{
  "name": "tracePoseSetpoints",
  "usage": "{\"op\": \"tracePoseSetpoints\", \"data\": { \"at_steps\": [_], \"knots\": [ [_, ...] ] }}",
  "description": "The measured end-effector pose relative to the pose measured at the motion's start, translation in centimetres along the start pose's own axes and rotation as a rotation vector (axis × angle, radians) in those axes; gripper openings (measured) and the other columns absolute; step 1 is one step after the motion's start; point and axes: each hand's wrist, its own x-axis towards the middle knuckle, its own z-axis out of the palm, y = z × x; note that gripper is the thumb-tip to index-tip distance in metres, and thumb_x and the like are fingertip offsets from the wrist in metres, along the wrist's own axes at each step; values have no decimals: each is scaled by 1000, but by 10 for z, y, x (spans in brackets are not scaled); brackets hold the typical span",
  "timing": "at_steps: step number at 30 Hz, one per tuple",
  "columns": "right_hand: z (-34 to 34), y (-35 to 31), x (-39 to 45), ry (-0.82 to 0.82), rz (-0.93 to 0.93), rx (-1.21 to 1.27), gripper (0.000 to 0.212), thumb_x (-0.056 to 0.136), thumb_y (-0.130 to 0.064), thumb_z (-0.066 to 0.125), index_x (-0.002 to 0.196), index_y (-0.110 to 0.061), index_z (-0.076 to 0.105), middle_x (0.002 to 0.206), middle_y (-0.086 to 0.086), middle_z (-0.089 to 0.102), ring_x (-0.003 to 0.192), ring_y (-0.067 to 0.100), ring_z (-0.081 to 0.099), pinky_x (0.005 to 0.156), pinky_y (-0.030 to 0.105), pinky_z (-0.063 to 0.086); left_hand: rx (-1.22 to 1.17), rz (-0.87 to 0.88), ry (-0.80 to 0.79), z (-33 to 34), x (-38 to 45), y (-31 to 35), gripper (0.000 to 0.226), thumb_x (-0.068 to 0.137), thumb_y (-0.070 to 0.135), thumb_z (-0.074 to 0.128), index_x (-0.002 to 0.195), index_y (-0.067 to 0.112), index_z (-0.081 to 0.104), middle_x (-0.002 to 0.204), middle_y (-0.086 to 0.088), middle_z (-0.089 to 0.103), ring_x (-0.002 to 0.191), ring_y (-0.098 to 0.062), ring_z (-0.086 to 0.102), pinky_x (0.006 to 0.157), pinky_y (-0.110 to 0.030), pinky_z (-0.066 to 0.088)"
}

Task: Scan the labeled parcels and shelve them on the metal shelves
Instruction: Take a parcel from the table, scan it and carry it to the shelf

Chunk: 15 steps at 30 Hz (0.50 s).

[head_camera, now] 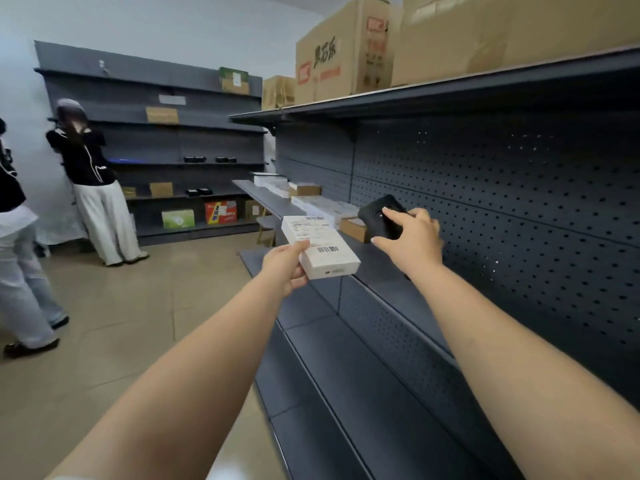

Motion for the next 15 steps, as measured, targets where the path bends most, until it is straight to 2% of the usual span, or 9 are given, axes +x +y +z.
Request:
{"op": "tracePoseSetpoints", "data": {
  "at_steps": [2, 7, 10, 15],
  "knots": [
    [14, 11, 34, 14, 29, -12, 60, 82, -40, 75, 137, -40, 52, 137, 2, 42, 127, 28, 34, 103, 51, 37, 28, -28, -41, 18, 42, 5, 35, 94, 23, 68, 126, 10, 61, 100, -7, 76, 71, -19, 74, 48, -27, 54],
    [38, 35, 99, 88, 130, -13, 61, 81, -39, 76, 137, -40, 52, 138, 2, 42, 128, 28, 34, 104, 49, 38, 149, -131, -183, 64, 133, 9, 36, 93, 23, 70, 124, 7, 61, 100, -9, 75, 66, -17, 73, 46, -28, 54],
    [48, 49, 123, 135, 202, -94, 62, 80, -40, 77, 137, -42, 52, 134, 1, 45, 126, 28, 36, 105, 46, 37, 269, -211, -359, 93, 178, 10, 32, 95, 22, 67, 122, 8, 60, 92, -6, 72, 72, -18, 69, 43, -26, 52],
    [70, 67, 151, 235, 286, -225, 64, 78, -41, 78, 137, -40, 53, 132, 5, 48, 123, 31, 40, 105, 44, 37, 551, -303, -698, 137, 249, 10, 28, 94, 27, 67, 114, 9, 61, 96, -9, 68, 79, -22, 65, 53, -29, 56]
  ]
}}
